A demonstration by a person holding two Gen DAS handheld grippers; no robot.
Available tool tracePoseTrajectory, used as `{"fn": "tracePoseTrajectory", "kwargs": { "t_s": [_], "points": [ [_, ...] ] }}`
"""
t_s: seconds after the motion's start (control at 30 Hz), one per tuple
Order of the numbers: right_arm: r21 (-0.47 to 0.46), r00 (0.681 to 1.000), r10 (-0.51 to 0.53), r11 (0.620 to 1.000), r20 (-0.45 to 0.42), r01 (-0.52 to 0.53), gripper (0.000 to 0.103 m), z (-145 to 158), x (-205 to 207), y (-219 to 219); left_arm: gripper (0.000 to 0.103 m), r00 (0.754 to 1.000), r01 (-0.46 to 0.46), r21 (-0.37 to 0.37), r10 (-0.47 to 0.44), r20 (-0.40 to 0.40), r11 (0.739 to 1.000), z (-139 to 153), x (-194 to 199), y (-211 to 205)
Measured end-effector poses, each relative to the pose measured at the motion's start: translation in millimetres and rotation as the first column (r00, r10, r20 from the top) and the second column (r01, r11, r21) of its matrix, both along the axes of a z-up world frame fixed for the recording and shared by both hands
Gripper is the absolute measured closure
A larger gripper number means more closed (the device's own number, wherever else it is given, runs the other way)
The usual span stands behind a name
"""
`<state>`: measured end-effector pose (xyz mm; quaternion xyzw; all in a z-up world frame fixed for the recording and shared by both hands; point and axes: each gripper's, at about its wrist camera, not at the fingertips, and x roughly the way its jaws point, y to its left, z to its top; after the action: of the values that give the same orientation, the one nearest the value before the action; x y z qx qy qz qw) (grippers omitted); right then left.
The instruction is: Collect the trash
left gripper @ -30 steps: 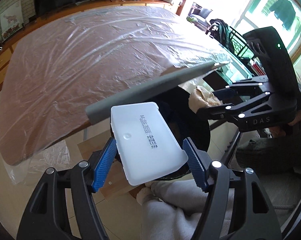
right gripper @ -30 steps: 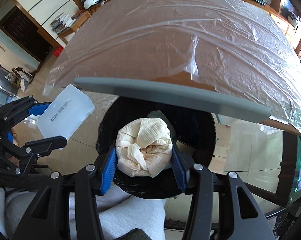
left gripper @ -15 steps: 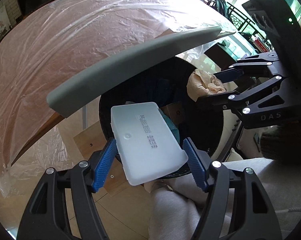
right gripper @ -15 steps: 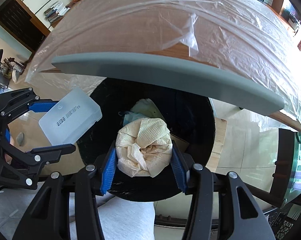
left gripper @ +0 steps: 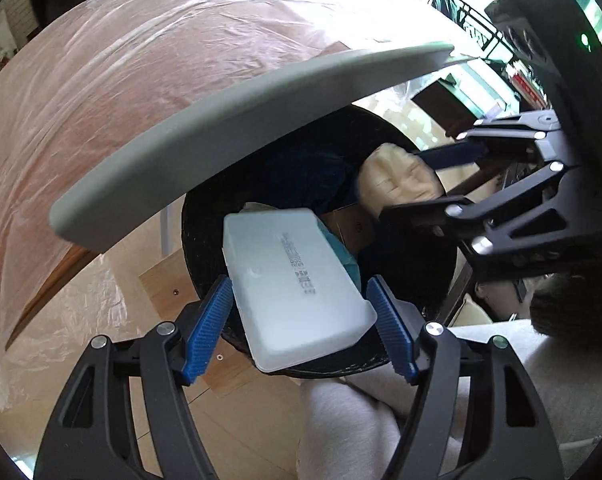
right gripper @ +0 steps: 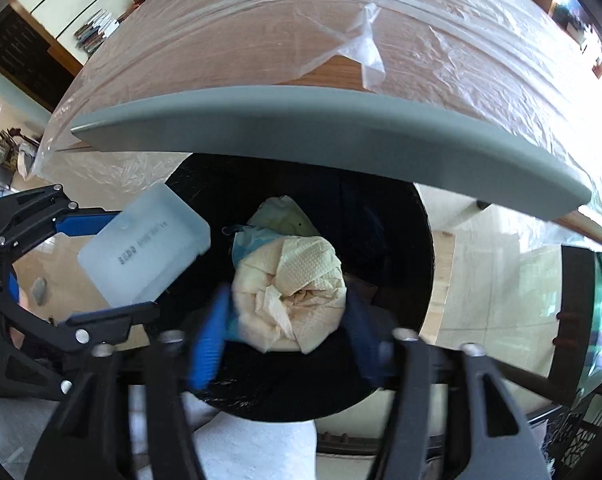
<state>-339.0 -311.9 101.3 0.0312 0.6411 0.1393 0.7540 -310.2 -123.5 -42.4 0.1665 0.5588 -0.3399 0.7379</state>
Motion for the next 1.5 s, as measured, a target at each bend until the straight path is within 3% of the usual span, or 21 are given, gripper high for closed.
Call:
{"fn": "tracePoseTrajectory", "kwargs": {
  "t_s": [0.07,0.23,0.33,0.4,0.43,0.53,0.63,0.67,0.8,1.07,1.3,1.5],
  "points": [
    [0.006,1.0,-0.016,1.0,0.018,0.016,0.026,6,-2,-7,0.02,1.0,0.002,0.005,-0.002,0.003,1.0,1,-1,0],
    [-0.007,1.0,-0.014,1.0,0.009,0.014,0.025,19,-6,-18,0.019,0.999,-0.027,-0.021,0.027,-0.019,0.999,12,2,8],
    [0.018,0.999,-0.024,1.0,0.039,0.023,0.025,42,-3,-25,0.019,0.999,-0.051,-0.089,0.051,0.005,0.995,39,8,17],
    [0.039,0.994,-0.036,0.999,0.103,0.032,0.023,62,3,-32,0.018,0.995,-0.077,-0.167,0.086,0.05,0.983,68,15,28],
    [0.041,0.987,-0.047,0.998,0.151,0.041,0.018,75,8,-36,0.012,0.99,-0.098,-0.205,0.116,0.078,0.974,82,21,34],
    [0.013,0.953,-0.092,0.996,0.289,0.092,0.006,106,32,-53,0.003,0.95,-0.188,-0.293,0.249,0.189,0.937,116,46,53],
    [-0.055,0.906,-0.143,0.982,0.399,0.179,0.004,119,72,-78,0.003,0.886,-0.294,-0.315,0.381,0.266,0.903,128,82,67],
    [-0.083,0.886,-0.161,0.972,0.436,0.218,0.004,119,91,-89,0.003,0.859,-0.337,-0.307,0.425,0.287,0.89,128,99,72],
    [-0.152,0.855,-0.197,0.941,0.479,0.302,0.004,104,147,-123,0.003,0.798,-0.447,-0.291,0.524,0.297,0.846,117,154,86],
    [-0.137,0.832,-0.342,0.889,0.437,0.437,0.004,56,223,-183,0.003,0.725,-0.588,-0.242,0.636,0.266,0.771,86,236,114],
    [-0.196,0.845,-0.316,0.882,0.432,0.43,0.004,37,245,-193,0.003,0.693,-0.633,-0.186,0.657,0.296,0.752,62,258,115],
    [-0.212,0.845,-0.313,0.876,0.434,0.433,0.004,25,253,-203,0.003,0.7,-0.639,-0.13,0.643,0.311,0.758,46,273,113]
  ]
}}
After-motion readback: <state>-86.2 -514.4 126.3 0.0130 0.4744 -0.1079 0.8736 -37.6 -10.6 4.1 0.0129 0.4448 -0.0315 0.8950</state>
